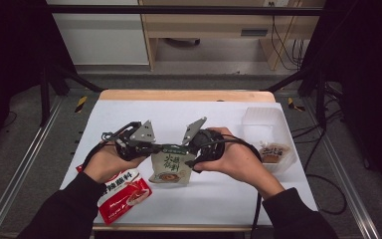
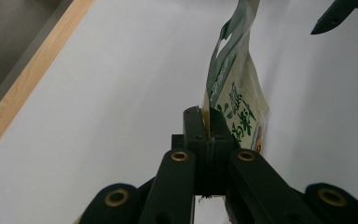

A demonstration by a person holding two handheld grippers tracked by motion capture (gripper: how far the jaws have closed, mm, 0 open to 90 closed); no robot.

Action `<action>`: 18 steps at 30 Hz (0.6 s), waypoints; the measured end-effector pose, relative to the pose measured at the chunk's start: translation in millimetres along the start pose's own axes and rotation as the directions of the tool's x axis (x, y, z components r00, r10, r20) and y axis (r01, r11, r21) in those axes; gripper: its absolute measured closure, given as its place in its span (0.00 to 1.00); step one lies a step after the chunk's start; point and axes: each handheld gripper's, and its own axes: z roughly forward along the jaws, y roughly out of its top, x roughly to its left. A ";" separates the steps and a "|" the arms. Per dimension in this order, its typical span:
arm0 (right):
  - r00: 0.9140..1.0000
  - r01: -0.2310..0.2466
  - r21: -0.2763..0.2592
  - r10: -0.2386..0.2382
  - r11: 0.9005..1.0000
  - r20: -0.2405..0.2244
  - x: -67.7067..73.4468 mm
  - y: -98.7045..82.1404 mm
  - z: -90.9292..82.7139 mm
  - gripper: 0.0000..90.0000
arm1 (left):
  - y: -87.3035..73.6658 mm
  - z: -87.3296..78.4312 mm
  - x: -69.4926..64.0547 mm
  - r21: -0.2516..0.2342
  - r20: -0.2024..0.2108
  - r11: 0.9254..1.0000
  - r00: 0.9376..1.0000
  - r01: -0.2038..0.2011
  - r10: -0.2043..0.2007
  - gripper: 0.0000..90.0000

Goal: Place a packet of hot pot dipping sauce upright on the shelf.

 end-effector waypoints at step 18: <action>0.999 0.029 0.018 -0.029 0.999 -0.030 6.2 13.7 12.1 0.46 | -6.7 -4.3 -1.7 -0.008 0.008 1.000 1.000 0.006 -0.006 1.00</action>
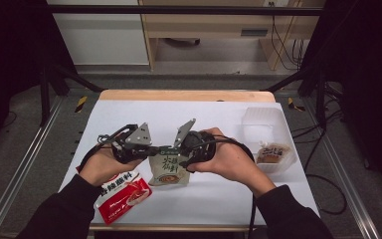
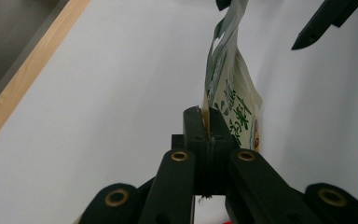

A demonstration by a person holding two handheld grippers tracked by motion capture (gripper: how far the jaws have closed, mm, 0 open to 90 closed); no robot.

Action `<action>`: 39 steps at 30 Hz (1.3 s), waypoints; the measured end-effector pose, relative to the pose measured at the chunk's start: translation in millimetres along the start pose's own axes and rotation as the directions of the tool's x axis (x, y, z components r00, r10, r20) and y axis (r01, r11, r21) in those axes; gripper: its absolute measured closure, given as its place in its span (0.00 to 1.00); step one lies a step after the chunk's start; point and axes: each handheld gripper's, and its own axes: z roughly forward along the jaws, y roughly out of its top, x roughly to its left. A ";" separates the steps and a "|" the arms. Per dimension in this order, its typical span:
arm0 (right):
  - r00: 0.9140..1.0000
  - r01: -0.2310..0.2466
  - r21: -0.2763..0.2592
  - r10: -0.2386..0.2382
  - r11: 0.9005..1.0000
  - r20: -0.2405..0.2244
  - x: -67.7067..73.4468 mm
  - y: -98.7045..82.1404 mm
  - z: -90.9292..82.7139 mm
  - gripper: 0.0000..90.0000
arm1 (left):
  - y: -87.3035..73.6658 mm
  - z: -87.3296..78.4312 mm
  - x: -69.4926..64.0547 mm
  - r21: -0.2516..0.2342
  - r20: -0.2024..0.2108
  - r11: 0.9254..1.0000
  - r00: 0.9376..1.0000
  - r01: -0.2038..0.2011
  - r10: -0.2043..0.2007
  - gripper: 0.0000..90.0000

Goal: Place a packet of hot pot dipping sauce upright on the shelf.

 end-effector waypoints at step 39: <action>0.997 0.075 0.113 -0.071 0.991 -0.041 -20.2 8.7 18.0 1.00 | -37.4 -18.7 0.4 -0.183 -0.028 0.976 0.991 0.122 -0.129 0.19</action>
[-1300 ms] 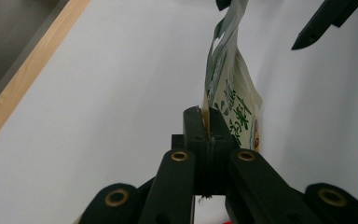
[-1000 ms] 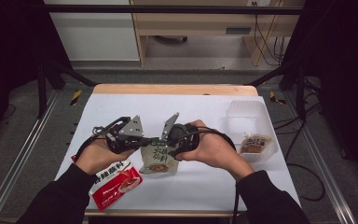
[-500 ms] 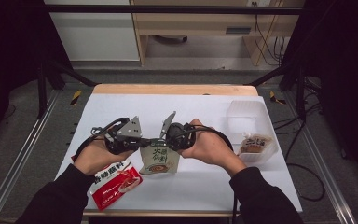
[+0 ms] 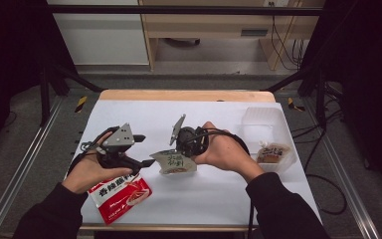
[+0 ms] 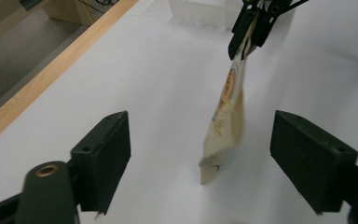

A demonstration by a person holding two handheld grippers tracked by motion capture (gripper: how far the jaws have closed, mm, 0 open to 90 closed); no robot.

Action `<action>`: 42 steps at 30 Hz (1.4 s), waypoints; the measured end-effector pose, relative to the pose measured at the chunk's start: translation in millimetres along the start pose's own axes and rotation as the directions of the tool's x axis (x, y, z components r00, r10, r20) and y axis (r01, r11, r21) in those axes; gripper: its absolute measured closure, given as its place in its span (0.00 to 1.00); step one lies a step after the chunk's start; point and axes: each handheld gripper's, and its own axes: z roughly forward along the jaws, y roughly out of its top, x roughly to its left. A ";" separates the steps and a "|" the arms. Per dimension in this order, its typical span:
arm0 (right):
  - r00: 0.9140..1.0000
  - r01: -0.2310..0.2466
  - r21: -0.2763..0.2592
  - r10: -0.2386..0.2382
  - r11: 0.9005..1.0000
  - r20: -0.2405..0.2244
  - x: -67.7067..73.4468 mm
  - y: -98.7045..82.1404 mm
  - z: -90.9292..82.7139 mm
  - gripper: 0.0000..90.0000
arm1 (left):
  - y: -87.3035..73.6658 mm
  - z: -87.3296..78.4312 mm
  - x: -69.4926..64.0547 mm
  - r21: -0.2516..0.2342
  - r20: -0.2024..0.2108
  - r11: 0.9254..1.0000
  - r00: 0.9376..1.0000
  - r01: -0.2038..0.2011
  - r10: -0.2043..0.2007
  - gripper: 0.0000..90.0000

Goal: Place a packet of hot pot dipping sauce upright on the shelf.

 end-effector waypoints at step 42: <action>0.986 -0.117 -0.058 0.123 0.991 0.115 -49.7 -53.8 -76.9 1.00 | -49.4 18.5 5.1 0.022 -0.100 0.988 0.984 0.153 -0.150 0.09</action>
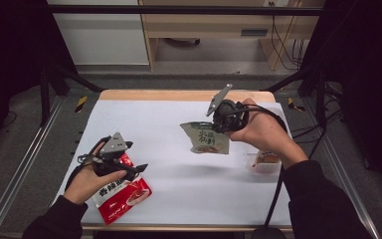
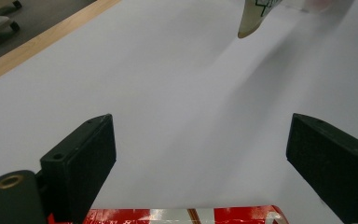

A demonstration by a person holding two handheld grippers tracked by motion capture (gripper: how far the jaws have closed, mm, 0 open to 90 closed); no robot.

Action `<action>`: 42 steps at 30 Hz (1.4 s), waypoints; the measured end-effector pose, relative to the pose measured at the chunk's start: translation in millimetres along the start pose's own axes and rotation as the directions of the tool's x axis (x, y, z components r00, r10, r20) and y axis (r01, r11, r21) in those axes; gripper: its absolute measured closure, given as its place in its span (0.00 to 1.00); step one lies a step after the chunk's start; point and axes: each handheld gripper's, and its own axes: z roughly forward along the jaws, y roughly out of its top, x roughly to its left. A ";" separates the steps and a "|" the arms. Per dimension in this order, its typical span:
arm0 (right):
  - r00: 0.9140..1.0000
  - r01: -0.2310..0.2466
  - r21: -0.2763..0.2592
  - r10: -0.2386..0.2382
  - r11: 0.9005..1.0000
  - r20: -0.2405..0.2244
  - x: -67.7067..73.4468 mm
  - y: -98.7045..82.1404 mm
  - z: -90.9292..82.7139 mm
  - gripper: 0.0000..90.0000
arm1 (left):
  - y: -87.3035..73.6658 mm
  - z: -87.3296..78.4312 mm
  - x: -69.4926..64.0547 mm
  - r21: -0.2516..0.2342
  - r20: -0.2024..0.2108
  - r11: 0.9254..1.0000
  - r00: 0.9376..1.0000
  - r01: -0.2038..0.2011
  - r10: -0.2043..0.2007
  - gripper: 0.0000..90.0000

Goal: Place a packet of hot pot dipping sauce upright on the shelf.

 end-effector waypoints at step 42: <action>0.997 -0.025 -0.090 0.031 0.996 0.066 -39.1 -23.4 -50.2 1.00 | -11.4 8.0 4.4 0.027 -0.013 1.000 1.000 0.012 -0.012 0.09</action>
